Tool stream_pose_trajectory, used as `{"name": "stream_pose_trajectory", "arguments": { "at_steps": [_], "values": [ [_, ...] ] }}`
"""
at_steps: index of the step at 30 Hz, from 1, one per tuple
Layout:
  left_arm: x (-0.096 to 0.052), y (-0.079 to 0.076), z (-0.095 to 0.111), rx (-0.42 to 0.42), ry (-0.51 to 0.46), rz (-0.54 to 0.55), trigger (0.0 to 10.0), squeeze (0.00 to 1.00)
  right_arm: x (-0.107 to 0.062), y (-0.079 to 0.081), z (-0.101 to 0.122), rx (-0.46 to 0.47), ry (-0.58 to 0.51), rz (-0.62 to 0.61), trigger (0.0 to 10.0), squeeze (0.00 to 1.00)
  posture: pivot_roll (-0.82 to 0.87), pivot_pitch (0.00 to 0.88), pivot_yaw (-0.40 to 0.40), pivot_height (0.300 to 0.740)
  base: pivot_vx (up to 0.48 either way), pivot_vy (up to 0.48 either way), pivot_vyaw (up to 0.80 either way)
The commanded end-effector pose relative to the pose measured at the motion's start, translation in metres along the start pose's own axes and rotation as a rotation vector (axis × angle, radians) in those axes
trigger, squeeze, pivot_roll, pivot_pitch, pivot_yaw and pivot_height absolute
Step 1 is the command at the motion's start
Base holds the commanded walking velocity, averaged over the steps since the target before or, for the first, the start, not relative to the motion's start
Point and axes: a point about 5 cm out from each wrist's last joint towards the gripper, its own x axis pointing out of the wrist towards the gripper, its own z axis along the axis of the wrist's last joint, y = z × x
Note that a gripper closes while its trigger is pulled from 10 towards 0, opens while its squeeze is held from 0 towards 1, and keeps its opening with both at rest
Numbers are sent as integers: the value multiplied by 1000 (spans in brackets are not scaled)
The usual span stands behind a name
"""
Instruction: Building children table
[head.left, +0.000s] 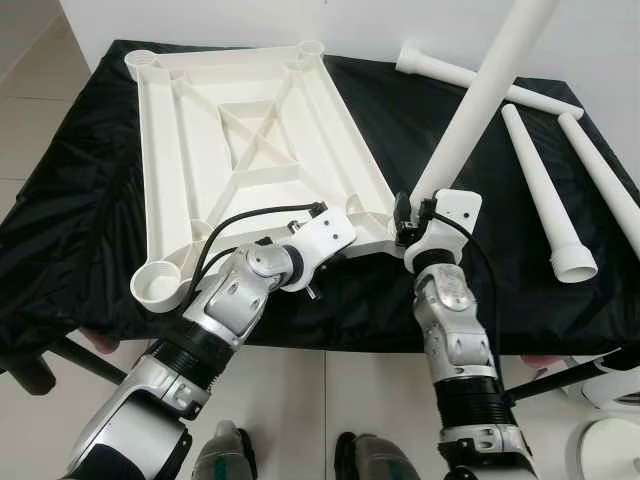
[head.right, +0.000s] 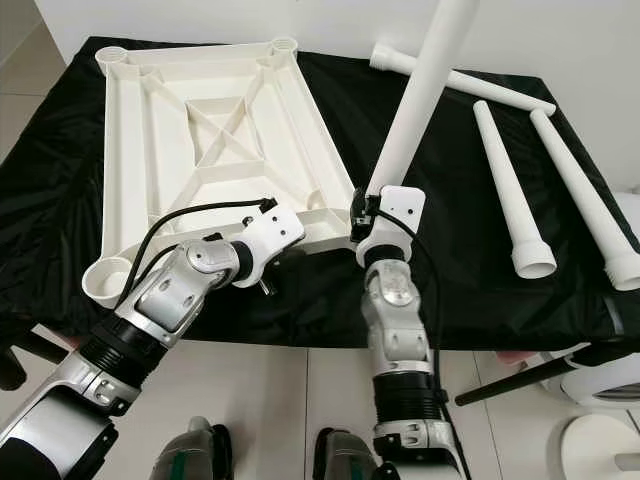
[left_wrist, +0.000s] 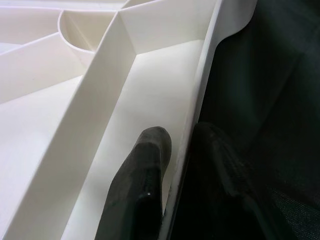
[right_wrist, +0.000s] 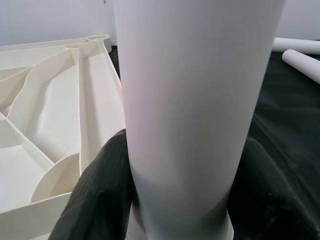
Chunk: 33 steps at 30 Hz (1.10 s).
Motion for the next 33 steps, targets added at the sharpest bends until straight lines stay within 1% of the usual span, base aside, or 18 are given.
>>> {"name": "stream_pose_trajectory", "arguments": {
  "at_steps": [1,4,5,6,7,11,14,15,18,20,21,22,23,24,27,29,33],
  "values": [
    [6,-14,11,40,-38,-84,10000,0,-2,-1,3,18,-7,-21,10000,0,-11,90,-33,740,0,0,0],
    [6,-14,11,40,-38,-85,10000,0,-2,0,3,21,-6,-22,10000,0,-11,90,-33,740,0,0,0],
    [6,-14,11,41,-37,-87,10000,0,-2,-3,5,20,-13,-27,10000,584,-11,89,-31,740,0,0,0],
    [6,-14,11,42,-37,-88,10000,0,-2,-3,6,43,-21,-2,10000,1000,-12,89,-32,740,0,0,0],
    [6,-14,11,43,-37,-88,10000,0,-2,-2,7,61,-27,17,10000,1000,-12,89,-32,740,0,0,0],
    [6,-14,11,42,-38,-87,10000,0,-3,-2,12,62,-59,19,10000,1000,-11,89,-33,740,0,0,0],
    [6,-14,11,41,-38,-87,10000,0,-4,-1,19,75,-99,74,10000,1000,-11,90,-35,740,0,0,0],
    [6,-14,11,40,-38,-87,10000,0,-4,-2,19,70,-100,95,10000,1000,-10,90,-36,740,0,0,0],
    [6,-14,11,39,-38,-87,10000,0,-4,-4,19,67,-95,108,10000,1000,-9,91,-39,740,0,0,0],
    [6,-14,11,38,-36,-85,10000,0,-5,-6,20,64,-93,169,10000,1000,-8,90,-39,740,0,0,0],
    [6,-14,10,37,-36,-85,10000,0,-6,-7,20,85,-82,222,10000,584,-8,90,-39,740,0,0,0],
    [6,-14,10,37,-36,-85,10000,0,-6,-7,20,85,-82,222,10000,584,-8,90,-39,740,0,0,0],
    [6,-14,10,36,-35,-84,10000,0,-7,-9,19,73,-76,281,10000,0,-8,89,-39,740,0,0,0],
    [6,-14,10,36,-35,-84,10000,0,-7,-9,19,73,-76,281,10000,0,-8,89,-39,740,0,0,0],
    [6,-14,10,34,-35,-82,10000,0,-6,-19,20,52,-59,391,10000,0,-8,85,-40,740,0,0,0],
    [6,-14,10,33,-36,-83,10000,0,-5,-26,22,21,-57,468,10000,0,-8,82,-41,740,0,0,0],
    [6,-15,10,33,-37,-83,10000,0,-5,-29,23,15,-52,504,10000,0,-9,81,-41,740,0,0,0]
  ]
}}
